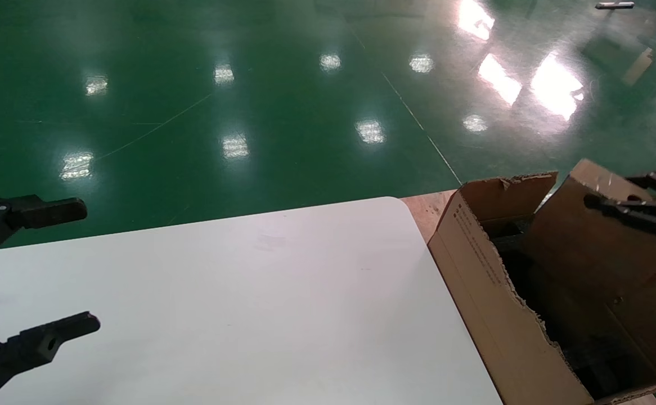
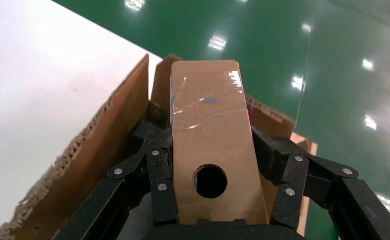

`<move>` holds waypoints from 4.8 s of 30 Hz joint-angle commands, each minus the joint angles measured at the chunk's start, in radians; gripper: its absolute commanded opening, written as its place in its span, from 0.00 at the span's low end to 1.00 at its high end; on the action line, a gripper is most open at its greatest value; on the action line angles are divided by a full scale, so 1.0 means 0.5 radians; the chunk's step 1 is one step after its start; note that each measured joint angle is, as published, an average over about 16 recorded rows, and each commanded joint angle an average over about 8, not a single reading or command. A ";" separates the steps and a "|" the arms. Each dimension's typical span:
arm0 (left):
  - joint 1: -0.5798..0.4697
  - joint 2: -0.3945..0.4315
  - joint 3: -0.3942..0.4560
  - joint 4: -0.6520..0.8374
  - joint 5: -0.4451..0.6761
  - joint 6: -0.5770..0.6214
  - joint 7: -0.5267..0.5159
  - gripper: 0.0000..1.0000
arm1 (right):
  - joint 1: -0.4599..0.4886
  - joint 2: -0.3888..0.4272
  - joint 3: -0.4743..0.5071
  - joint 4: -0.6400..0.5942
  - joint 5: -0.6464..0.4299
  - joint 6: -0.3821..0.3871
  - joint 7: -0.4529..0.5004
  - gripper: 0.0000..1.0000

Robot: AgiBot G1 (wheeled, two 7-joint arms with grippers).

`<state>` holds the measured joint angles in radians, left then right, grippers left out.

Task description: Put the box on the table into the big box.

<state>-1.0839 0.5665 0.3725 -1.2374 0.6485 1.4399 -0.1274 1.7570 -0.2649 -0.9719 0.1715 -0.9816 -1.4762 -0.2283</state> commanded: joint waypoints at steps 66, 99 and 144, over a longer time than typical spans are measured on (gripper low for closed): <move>0.000 0.000 0.000 0.000 0.000 0.000 0.000 1.00 | -0.742 -0.248 0.373 -0.887 0.476 0.369 -0.156 0.00; 0.000 0.000 0.000 0.000 0.000 0.000 0.000 1.00 | -1.083 -0.359 0.455 -0.658 0.518 0.697 -0.088 0.00; 0.000 0.000 0.000 0.001 0.000 -0.001 0.000 1.00 | -1.051 -0.330 0.452 -0.441 0.521 0.790 -0.132 1.00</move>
<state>-1.0837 0.5663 0.3727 -1.2371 0.6483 1.4396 -0.1273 1.2334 -0.4297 -0.7452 -0.0446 -0.7206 -1.0846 -0.2970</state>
